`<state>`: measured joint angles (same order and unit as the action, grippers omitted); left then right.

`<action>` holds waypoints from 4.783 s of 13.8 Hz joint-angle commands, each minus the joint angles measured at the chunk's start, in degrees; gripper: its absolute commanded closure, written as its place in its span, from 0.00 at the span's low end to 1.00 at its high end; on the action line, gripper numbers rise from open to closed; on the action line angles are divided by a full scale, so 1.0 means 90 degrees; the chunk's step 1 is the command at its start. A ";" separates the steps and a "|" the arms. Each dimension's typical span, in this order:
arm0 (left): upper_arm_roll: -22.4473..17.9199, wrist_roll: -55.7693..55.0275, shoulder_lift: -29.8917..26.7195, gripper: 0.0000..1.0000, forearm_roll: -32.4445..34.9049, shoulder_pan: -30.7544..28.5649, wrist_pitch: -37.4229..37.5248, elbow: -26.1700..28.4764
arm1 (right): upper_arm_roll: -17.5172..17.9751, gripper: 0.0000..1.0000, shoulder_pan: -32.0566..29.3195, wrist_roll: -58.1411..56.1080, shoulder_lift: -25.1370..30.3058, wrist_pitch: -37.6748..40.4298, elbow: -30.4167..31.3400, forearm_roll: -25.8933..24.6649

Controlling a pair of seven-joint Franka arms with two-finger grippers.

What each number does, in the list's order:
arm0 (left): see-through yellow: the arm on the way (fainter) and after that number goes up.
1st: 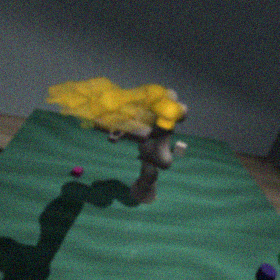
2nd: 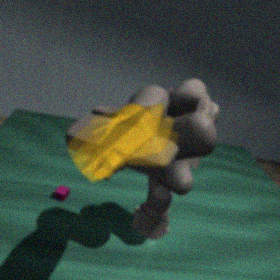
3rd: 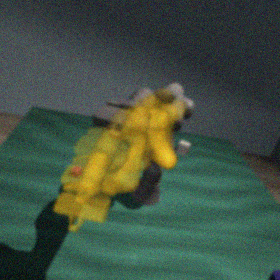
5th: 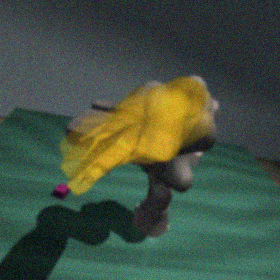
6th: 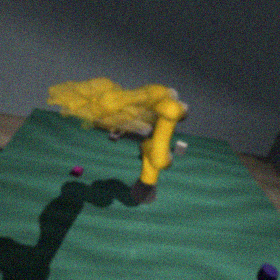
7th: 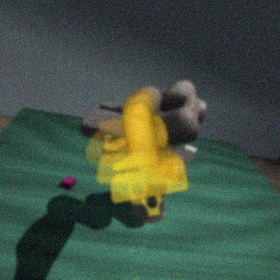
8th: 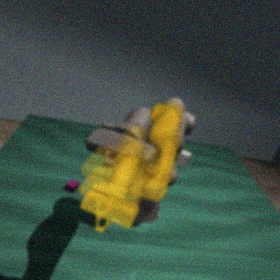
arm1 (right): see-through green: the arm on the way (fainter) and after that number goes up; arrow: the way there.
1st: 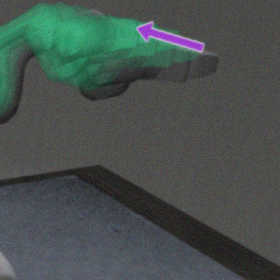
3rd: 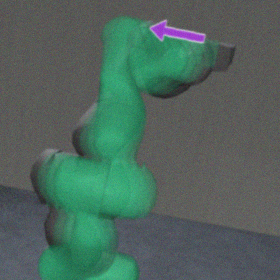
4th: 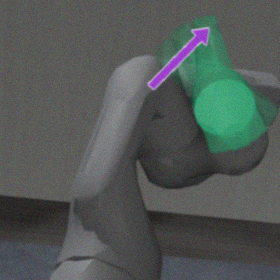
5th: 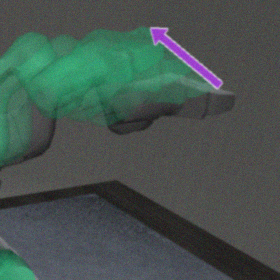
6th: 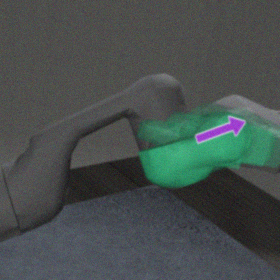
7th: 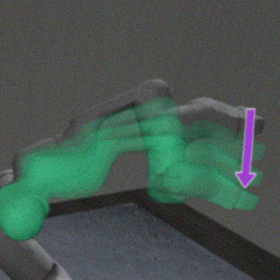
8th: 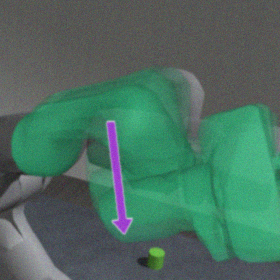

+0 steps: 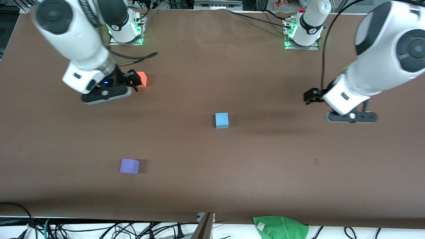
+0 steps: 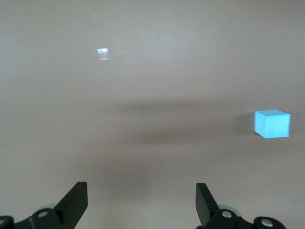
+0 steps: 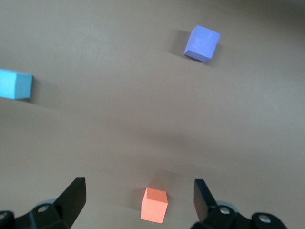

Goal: Place blue block between orange and purple blocks
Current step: 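Release the blue cube with the left gripper while the right gripper moves out, then move the right gripper over the blue cube and lower it, then close the right gripper on the blue cube, then carry the blue cube with the right gripper between orange and purple cubes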

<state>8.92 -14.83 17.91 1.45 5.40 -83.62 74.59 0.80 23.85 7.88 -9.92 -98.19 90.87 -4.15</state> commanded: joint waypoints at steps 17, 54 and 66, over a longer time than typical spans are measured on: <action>-0.0444 0.1697 -0.1765 0.00 0.0161 -0.0971 -0.2106 0.2454 | -0.0137 0.00 0.2592 0.5197 -0.4530 -0.3766 -0.2419 0.0931; -0.0386 0.1697 -0.1755 0.00 -0.0113 -0.0961 -0.2096 0.2366 | -0.0538 0.55 0.1043 0.1812 -0.2359 -0.3384 0.0707 0.0168; -0.0376 0.1697 -0.1755 0.00 -0.0113 -0.0941 -0.2106 0.2366 | -0.1036 0.52 -0.0004 0.0960 -0.1164 -0.5515 0.3848 0.0256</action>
<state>5.42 -0.87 1.39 1.48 -2.86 -102.77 97.34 -8.06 23.99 16.93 -21.91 -147.02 123.67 -3.18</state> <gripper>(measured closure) 0.000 0.427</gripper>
